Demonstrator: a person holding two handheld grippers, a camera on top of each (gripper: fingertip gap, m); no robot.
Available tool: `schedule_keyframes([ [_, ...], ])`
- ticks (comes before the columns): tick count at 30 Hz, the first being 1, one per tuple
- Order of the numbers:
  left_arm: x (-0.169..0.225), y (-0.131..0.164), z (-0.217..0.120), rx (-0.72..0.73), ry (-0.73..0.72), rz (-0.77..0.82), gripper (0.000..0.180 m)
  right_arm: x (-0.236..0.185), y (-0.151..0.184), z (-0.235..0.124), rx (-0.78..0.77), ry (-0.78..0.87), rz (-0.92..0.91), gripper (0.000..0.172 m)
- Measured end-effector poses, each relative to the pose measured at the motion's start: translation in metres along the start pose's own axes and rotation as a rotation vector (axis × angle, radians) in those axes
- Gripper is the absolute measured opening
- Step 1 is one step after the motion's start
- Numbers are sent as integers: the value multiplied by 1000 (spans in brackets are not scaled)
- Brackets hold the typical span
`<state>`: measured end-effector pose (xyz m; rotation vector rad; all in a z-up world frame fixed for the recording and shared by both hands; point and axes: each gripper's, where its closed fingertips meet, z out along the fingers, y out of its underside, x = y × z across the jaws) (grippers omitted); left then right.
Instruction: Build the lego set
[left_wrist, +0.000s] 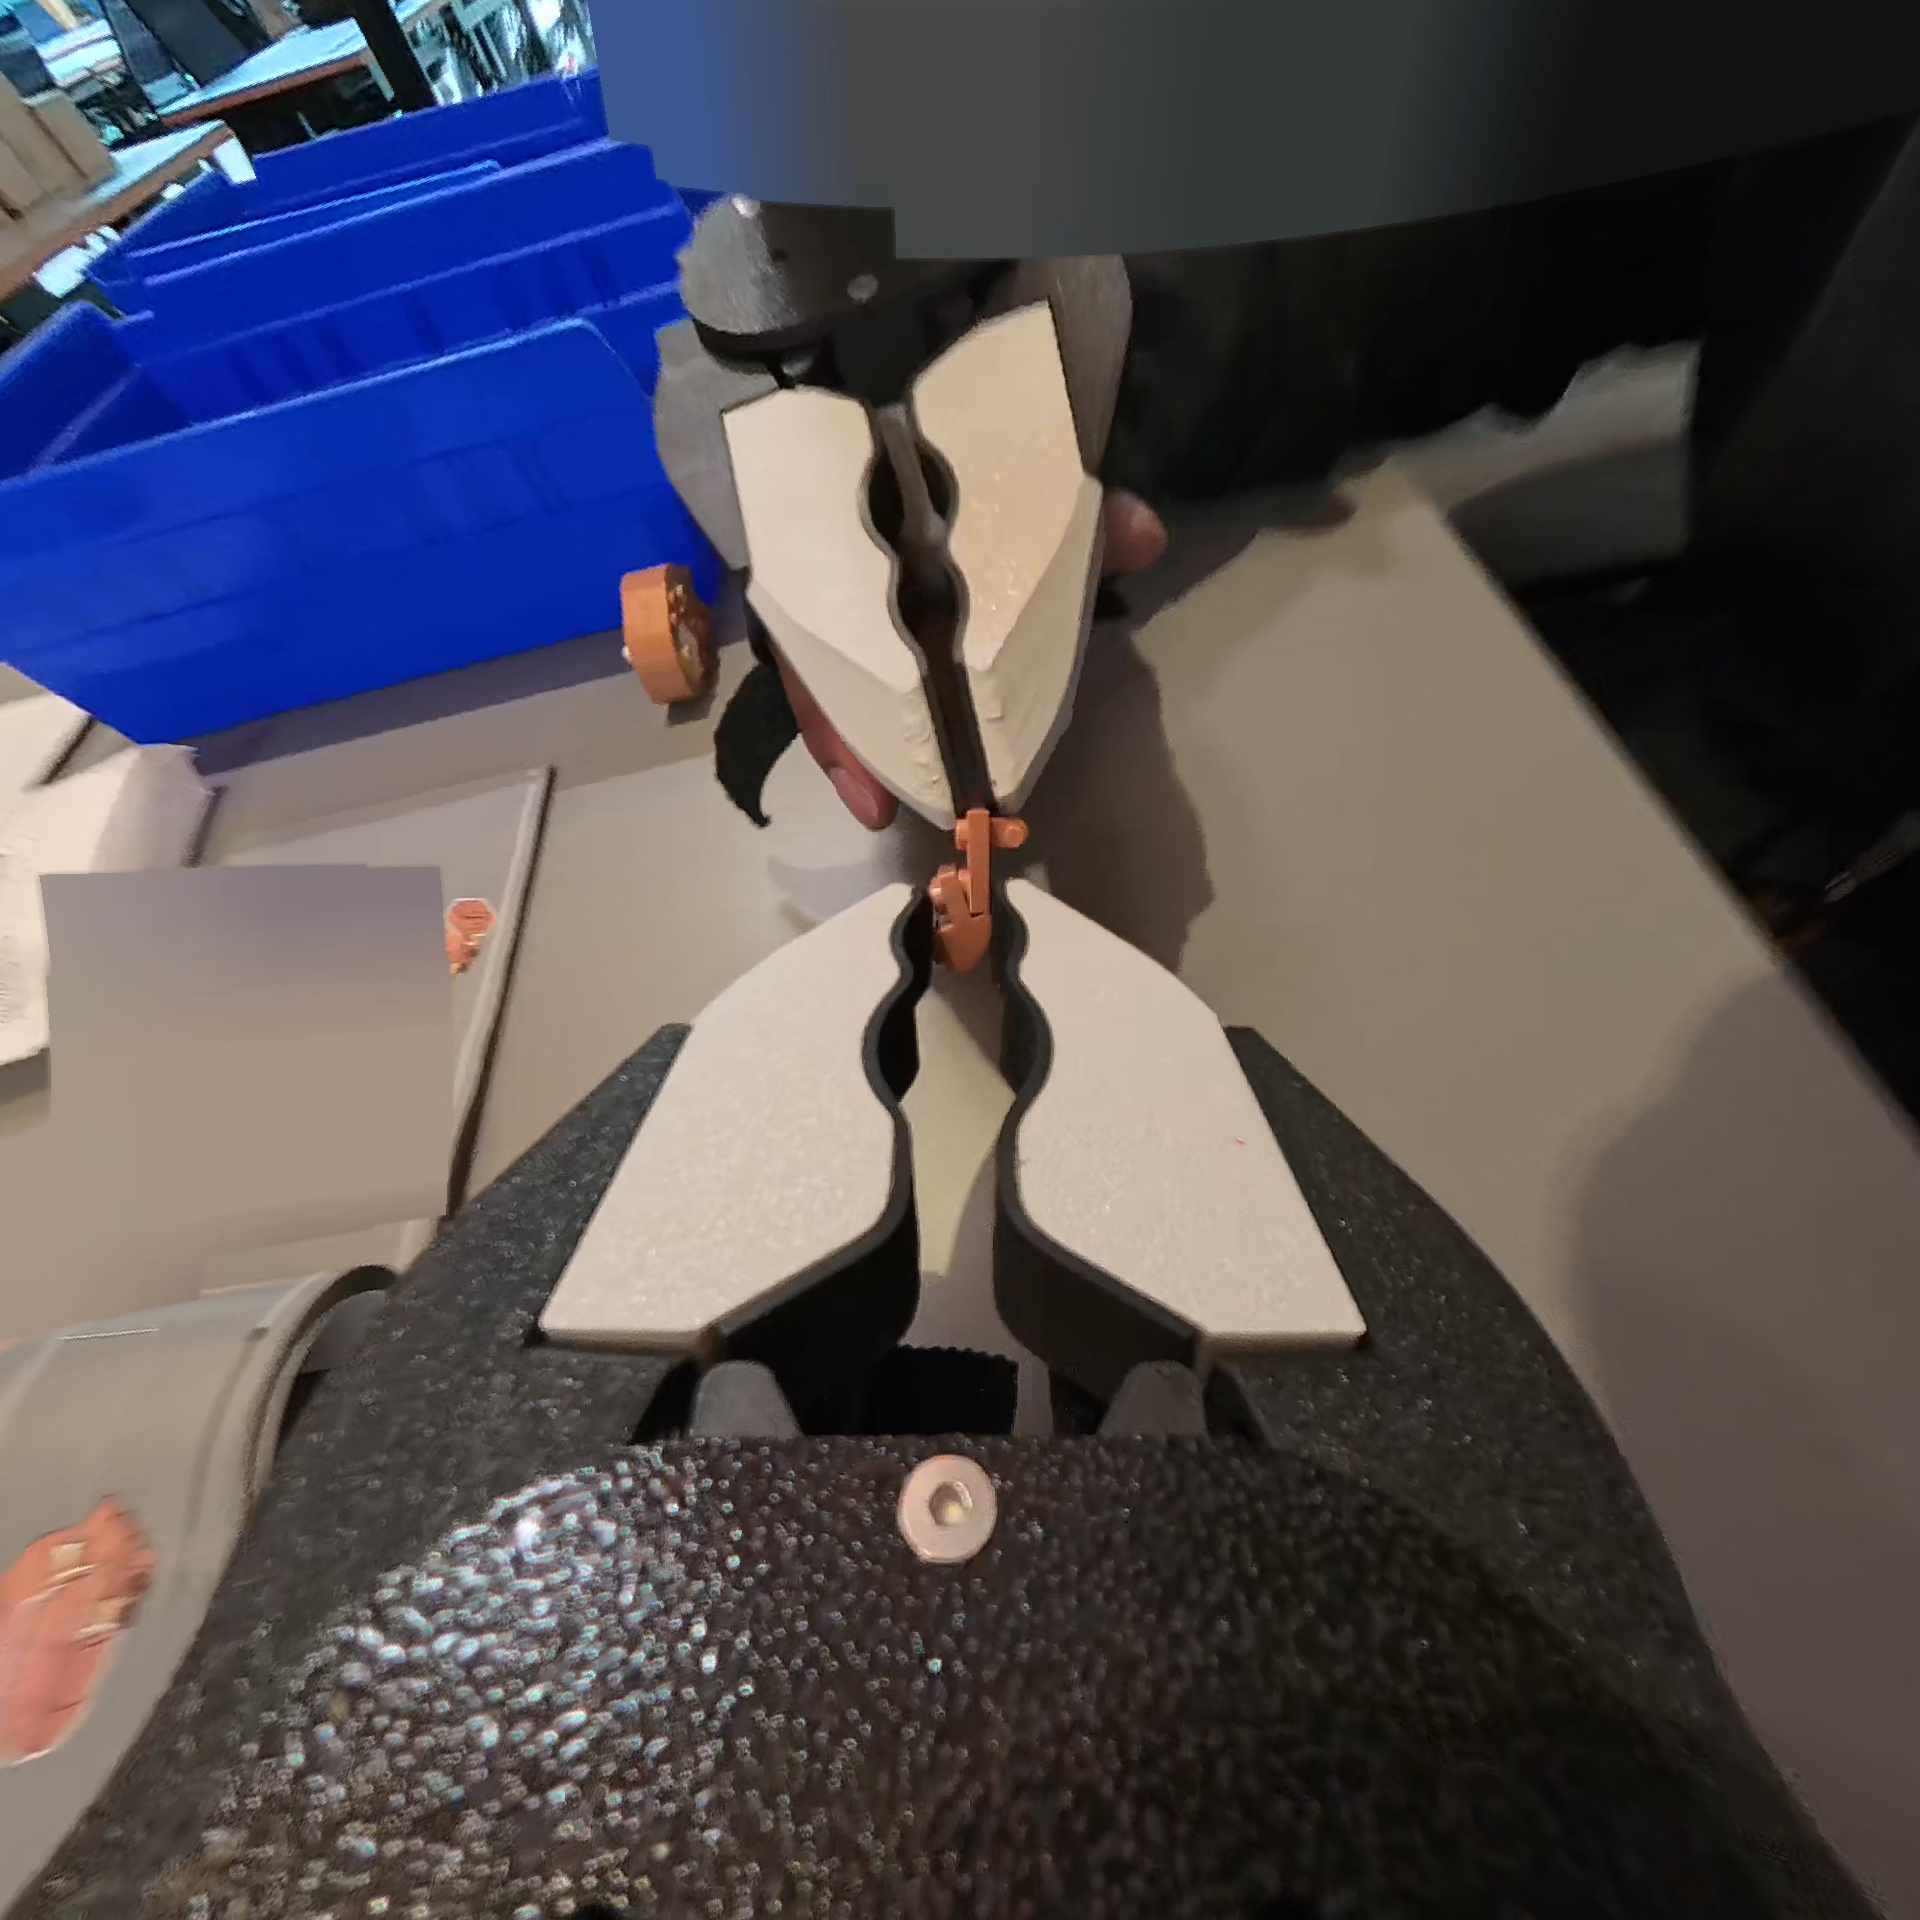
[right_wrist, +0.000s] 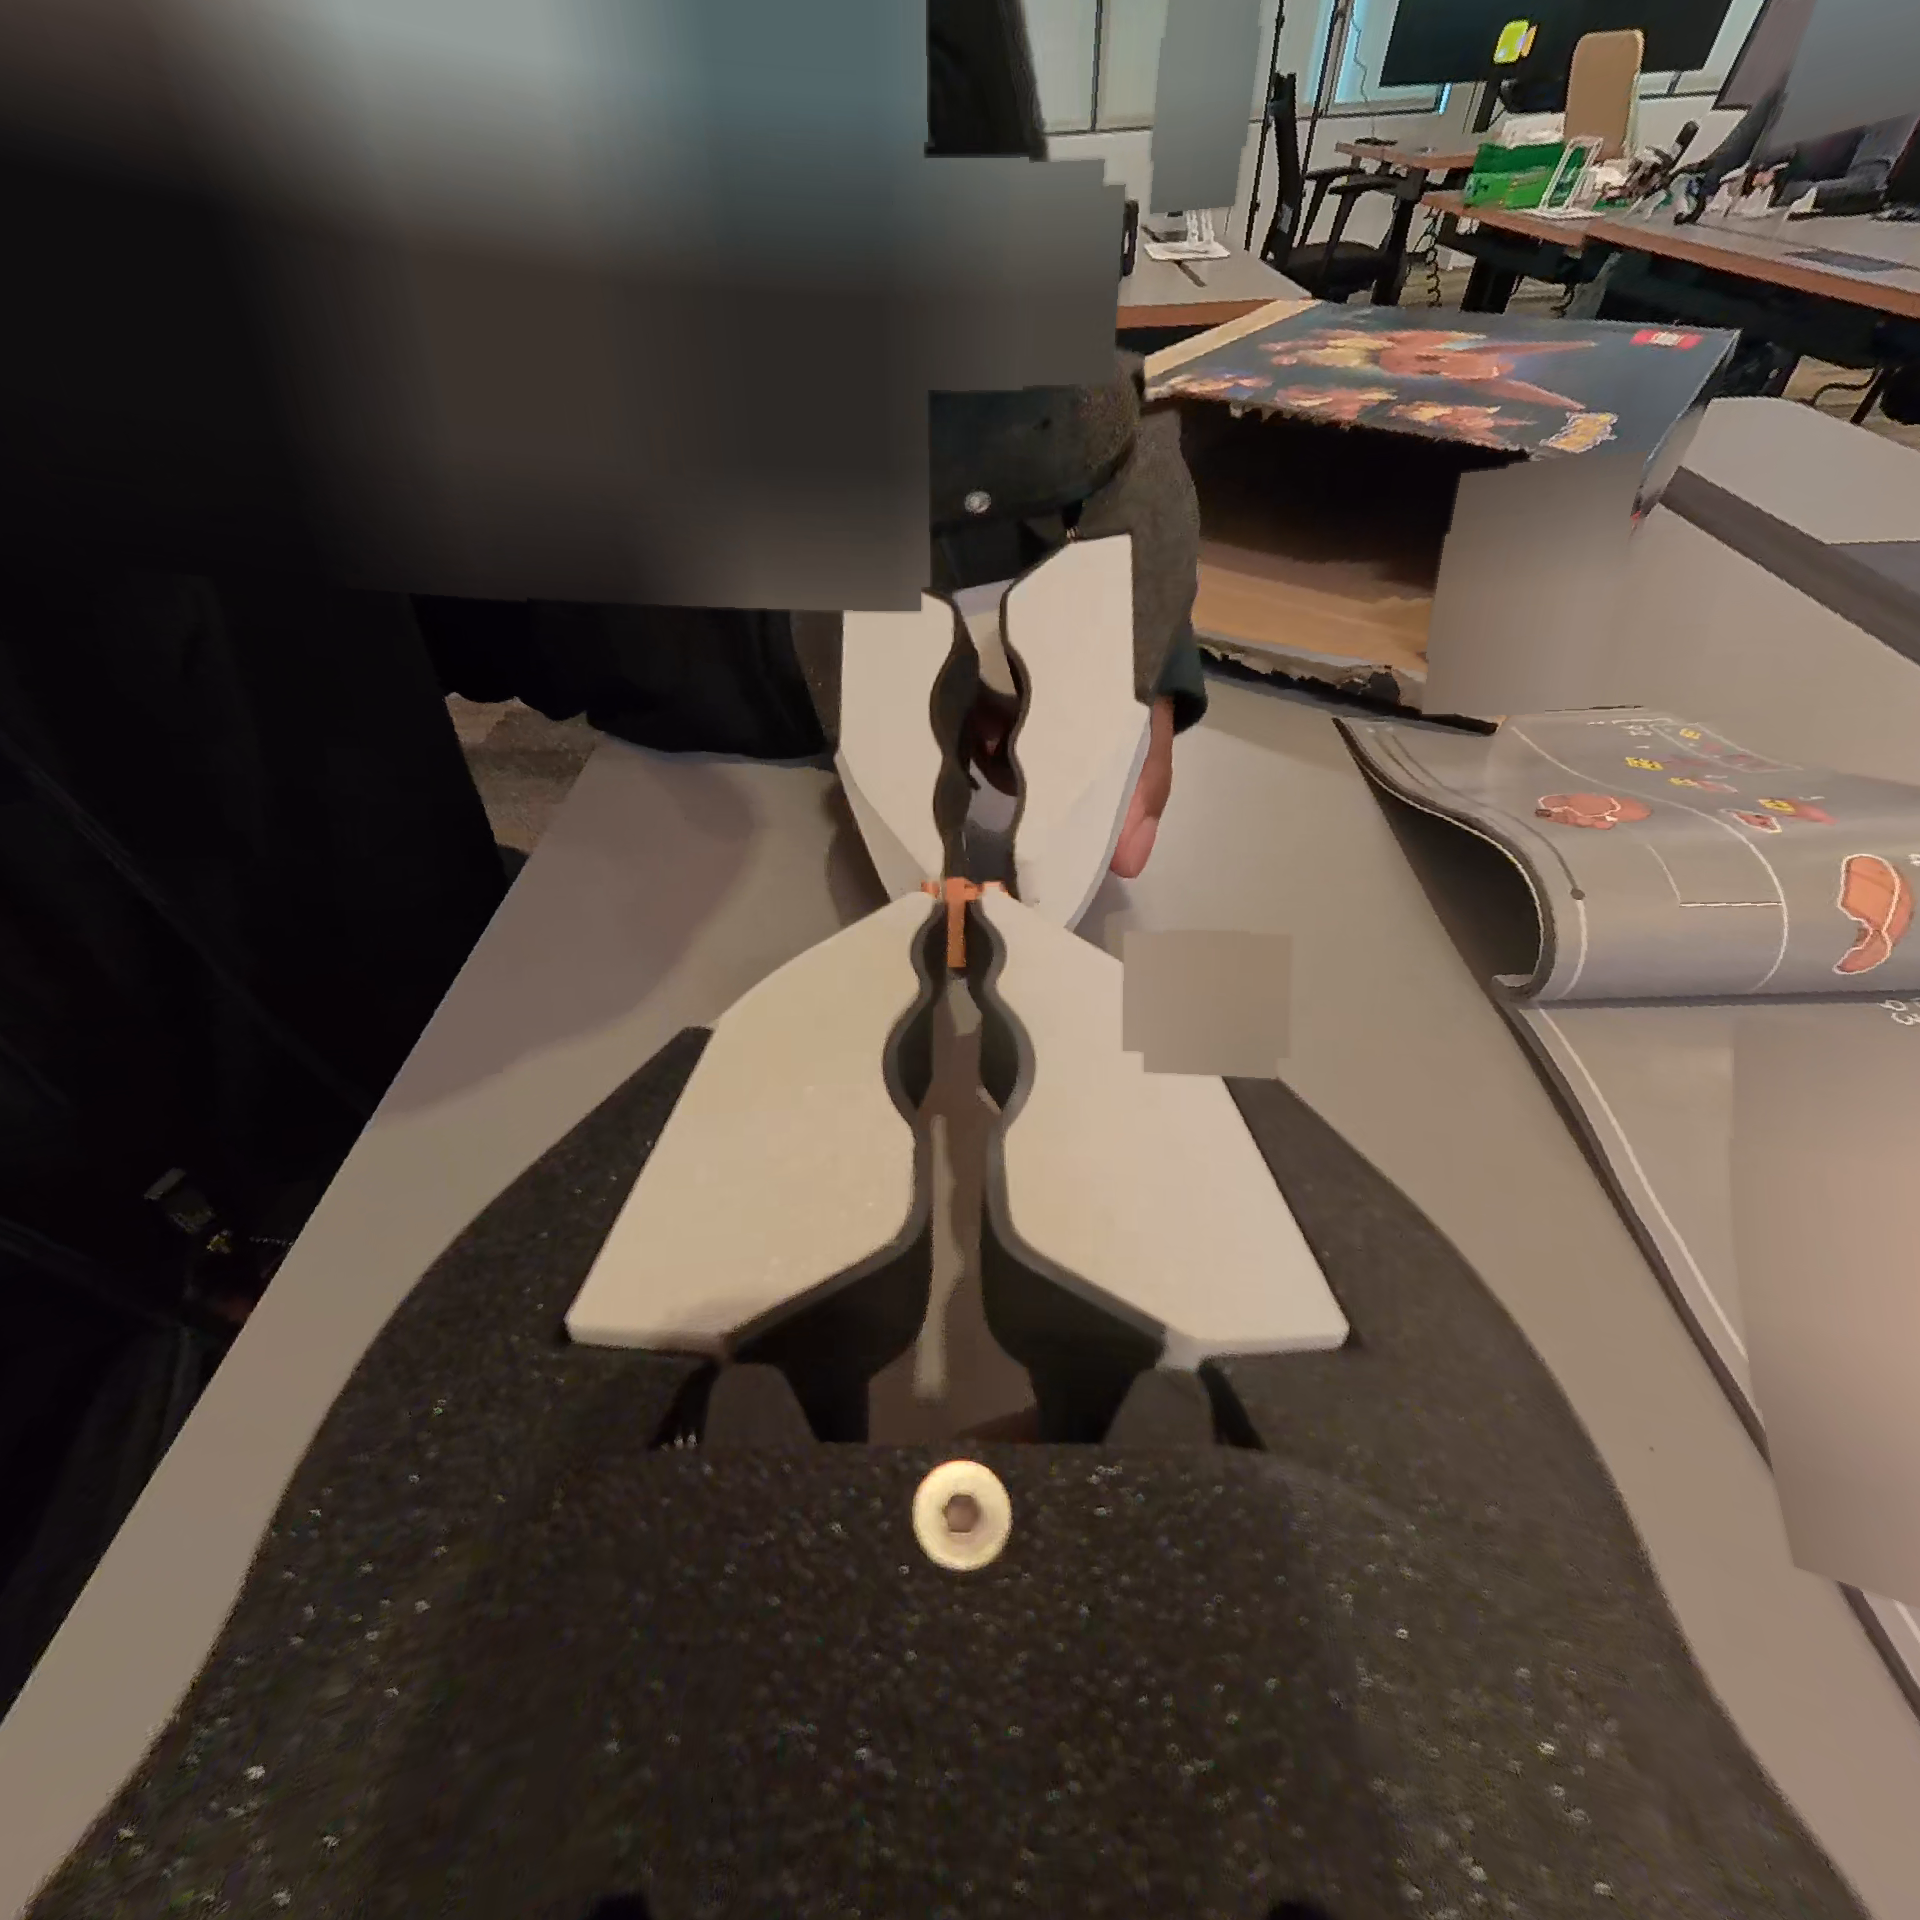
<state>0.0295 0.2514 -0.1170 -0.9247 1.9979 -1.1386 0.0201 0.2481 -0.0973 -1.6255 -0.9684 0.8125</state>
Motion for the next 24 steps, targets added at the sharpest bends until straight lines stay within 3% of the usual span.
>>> schedule_keyframes([
  [7, 2, 9, 8, -72, -54, 154, 10, -2, 3, 2, -17, -7, 1, 3],
  [24, -1, -8, 3, 99, -12, 10, 10, 0, -8, -5, 70, -17, 24, 3],
])
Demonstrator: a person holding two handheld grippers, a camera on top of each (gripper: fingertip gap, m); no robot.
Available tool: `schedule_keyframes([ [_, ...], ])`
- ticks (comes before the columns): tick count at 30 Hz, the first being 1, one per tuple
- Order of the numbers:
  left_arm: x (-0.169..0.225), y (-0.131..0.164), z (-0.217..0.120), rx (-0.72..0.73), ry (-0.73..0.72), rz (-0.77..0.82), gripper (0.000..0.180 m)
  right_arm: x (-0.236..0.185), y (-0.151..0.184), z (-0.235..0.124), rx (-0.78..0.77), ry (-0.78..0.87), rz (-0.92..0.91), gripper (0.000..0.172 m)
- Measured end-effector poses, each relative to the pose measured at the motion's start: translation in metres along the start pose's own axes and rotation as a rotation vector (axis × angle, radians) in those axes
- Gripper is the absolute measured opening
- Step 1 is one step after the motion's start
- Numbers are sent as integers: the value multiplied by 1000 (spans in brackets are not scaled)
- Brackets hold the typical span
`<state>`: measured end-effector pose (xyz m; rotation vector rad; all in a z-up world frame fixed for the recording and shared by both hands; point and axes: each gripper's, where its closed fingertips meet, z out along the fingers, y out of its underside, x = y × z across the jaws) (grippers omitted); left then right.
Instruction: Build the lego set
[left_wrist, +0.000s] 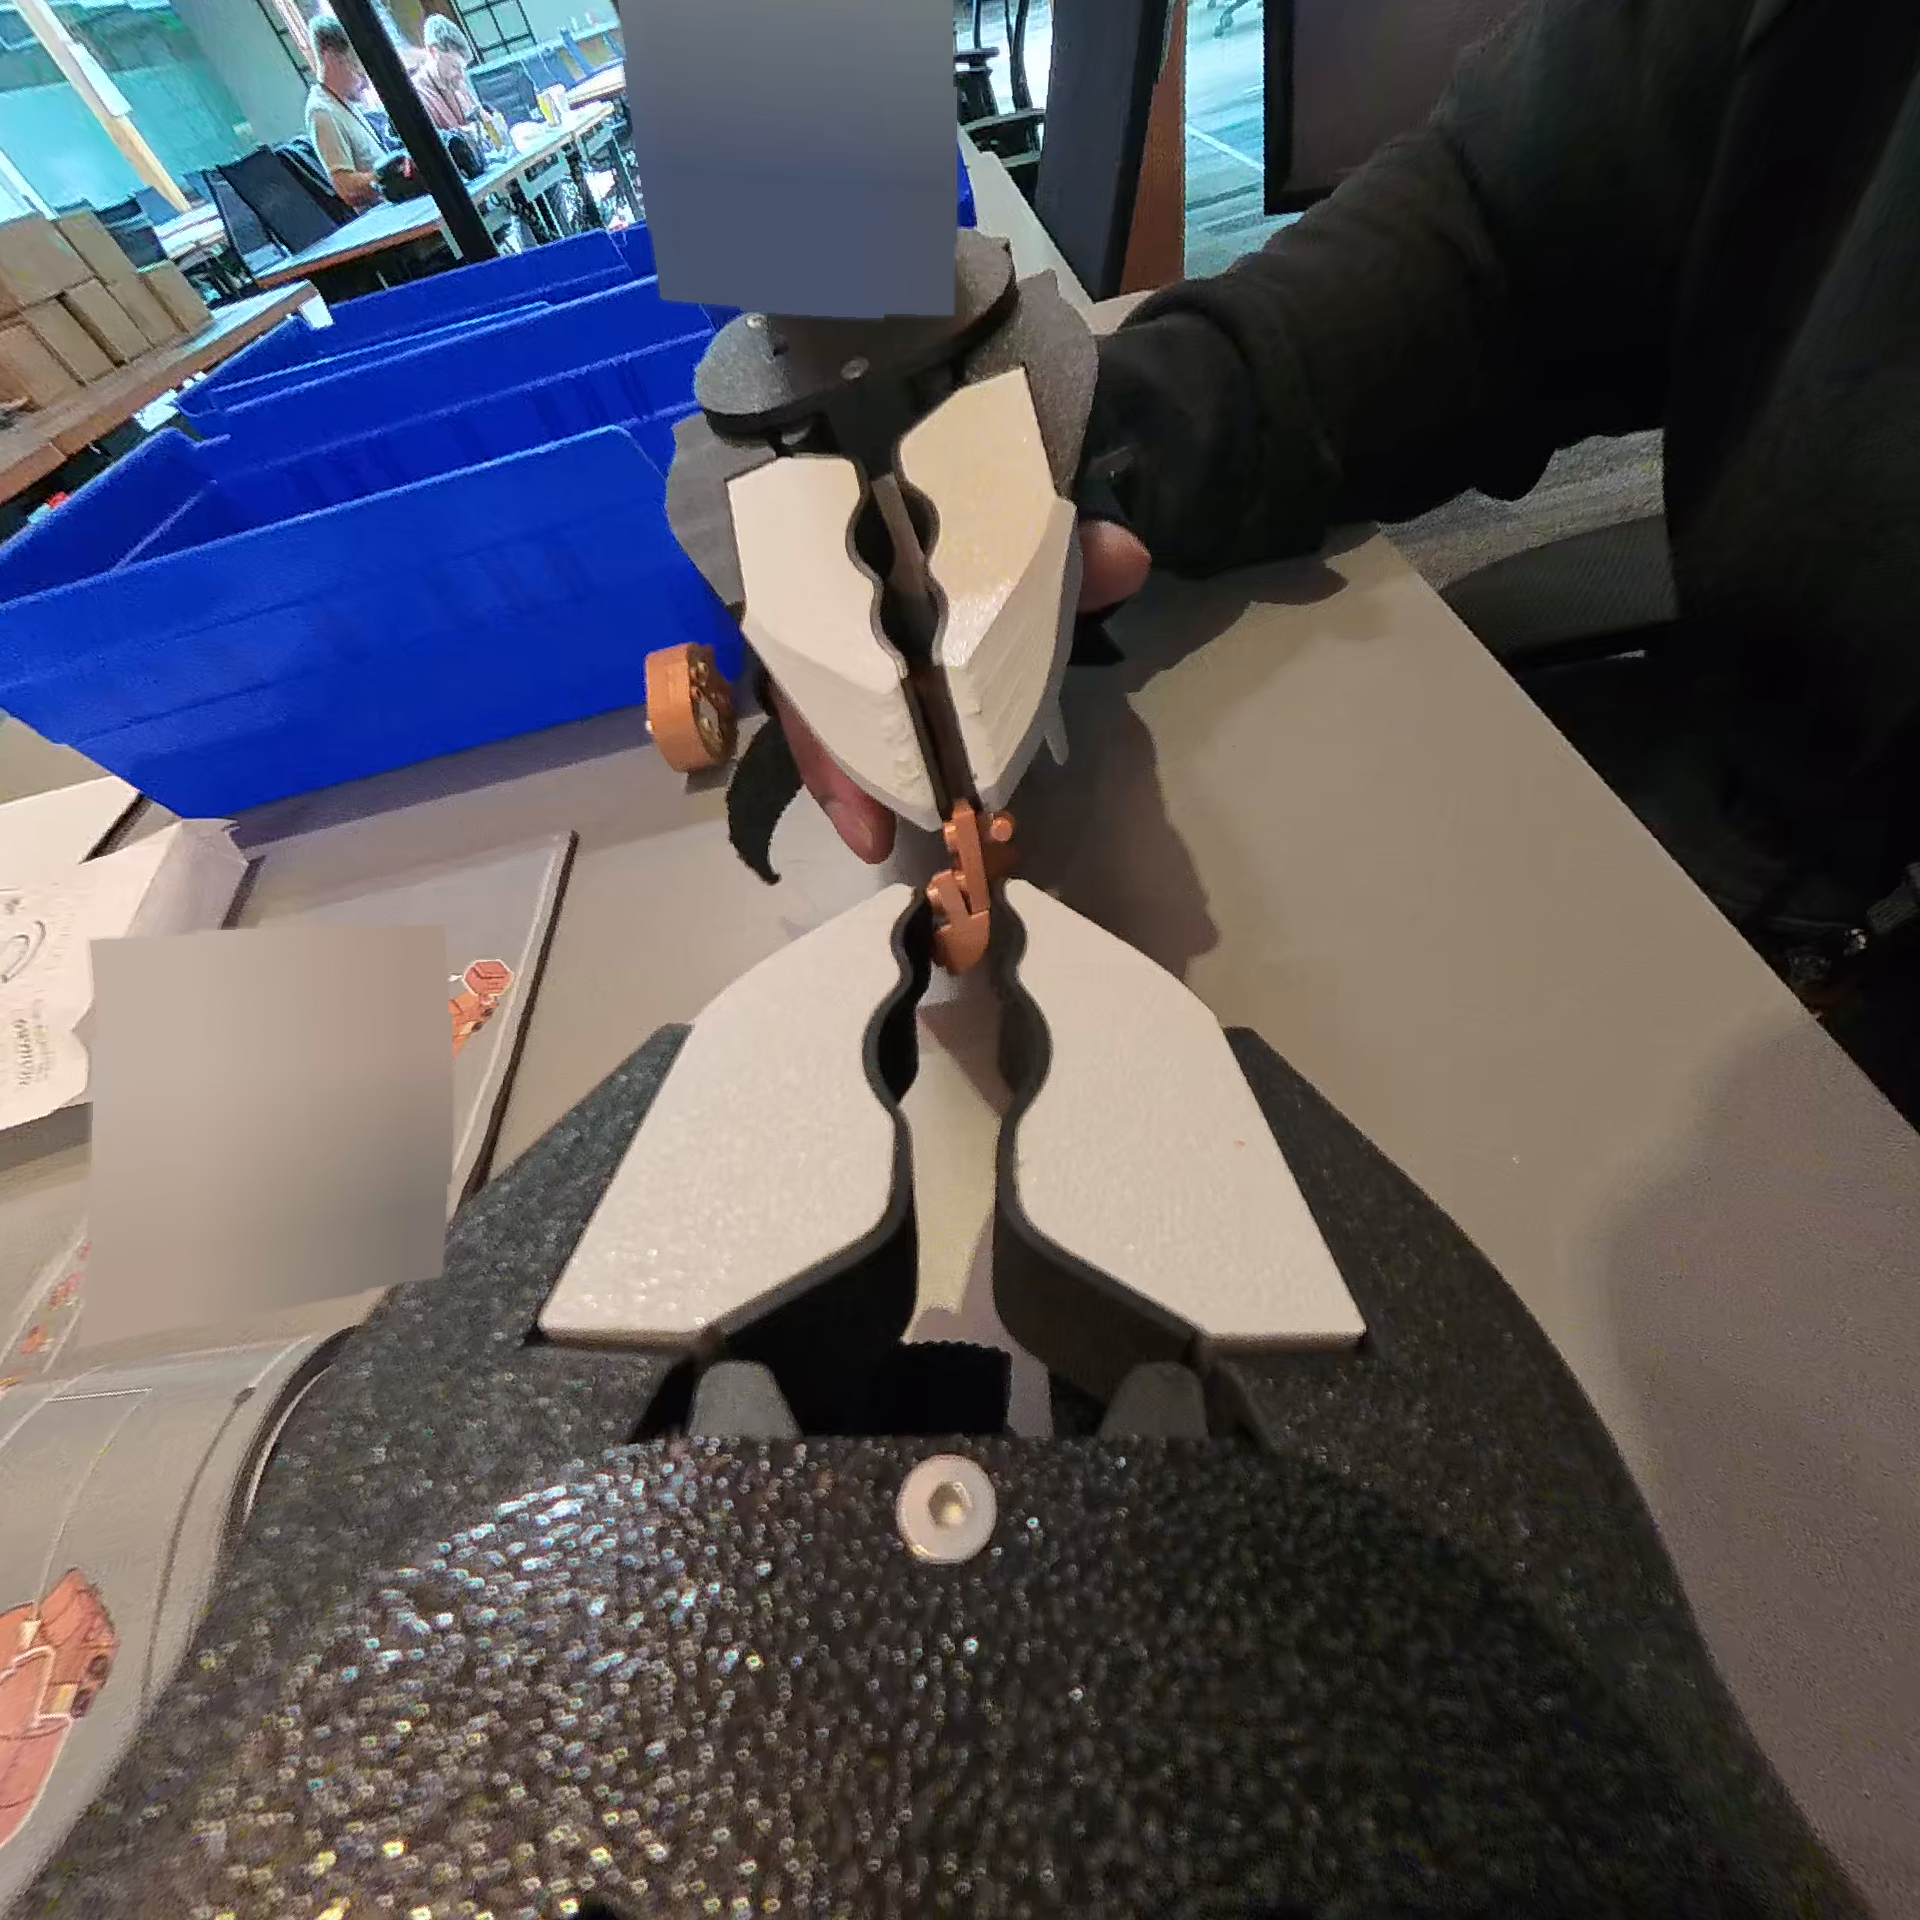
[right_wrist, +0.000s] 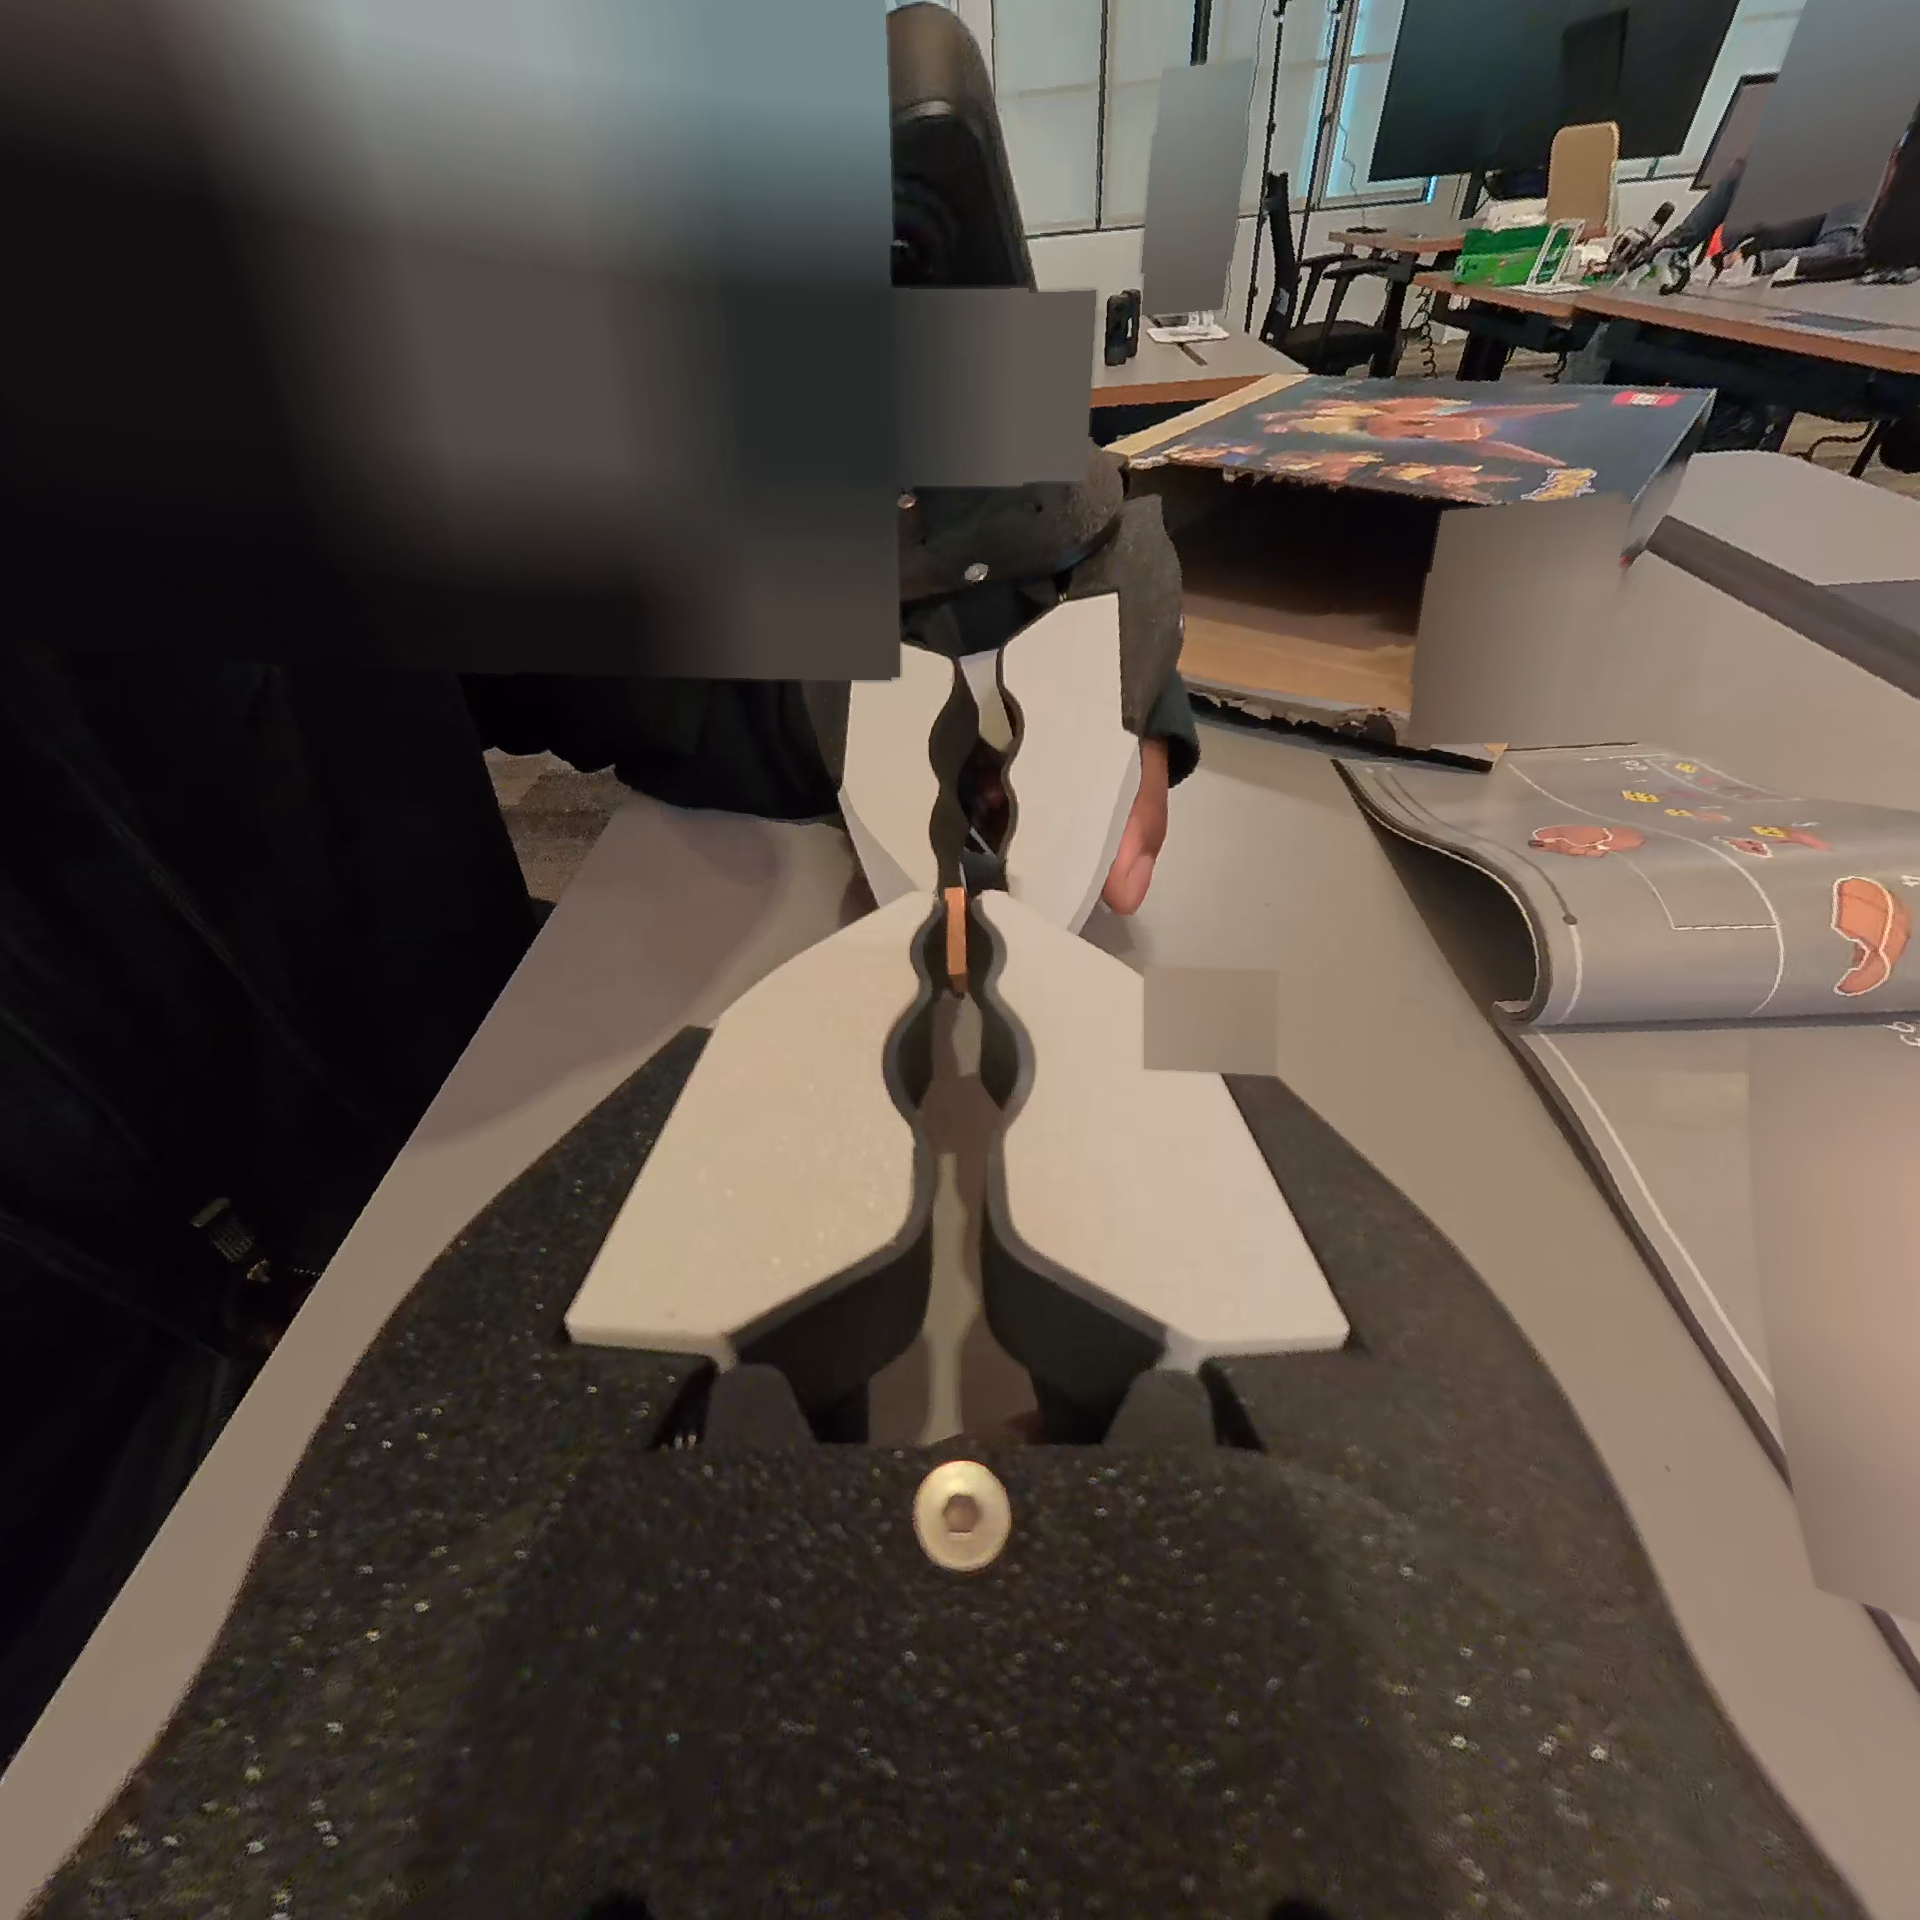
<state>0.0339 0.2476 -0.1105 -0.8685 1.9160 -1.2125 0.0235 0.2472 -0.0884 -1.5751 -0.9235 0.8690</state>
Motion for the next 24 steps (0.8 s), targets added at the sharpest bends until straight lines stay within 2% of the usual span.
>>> schedule_keyframes([
  [9, 2, -10, -2, 69, -4, 18, 11, -6, -7, -2, 72, -11, -72, 2],
  [16, 8, -11, 0, 66, 7, 60, 10, -10, -8, -1, 76, -15, -104, 2],
  [24, 6, -11, 0, 76, 11, 33, 10, -8, -10, -1, 76, -5, -85, 3],
])
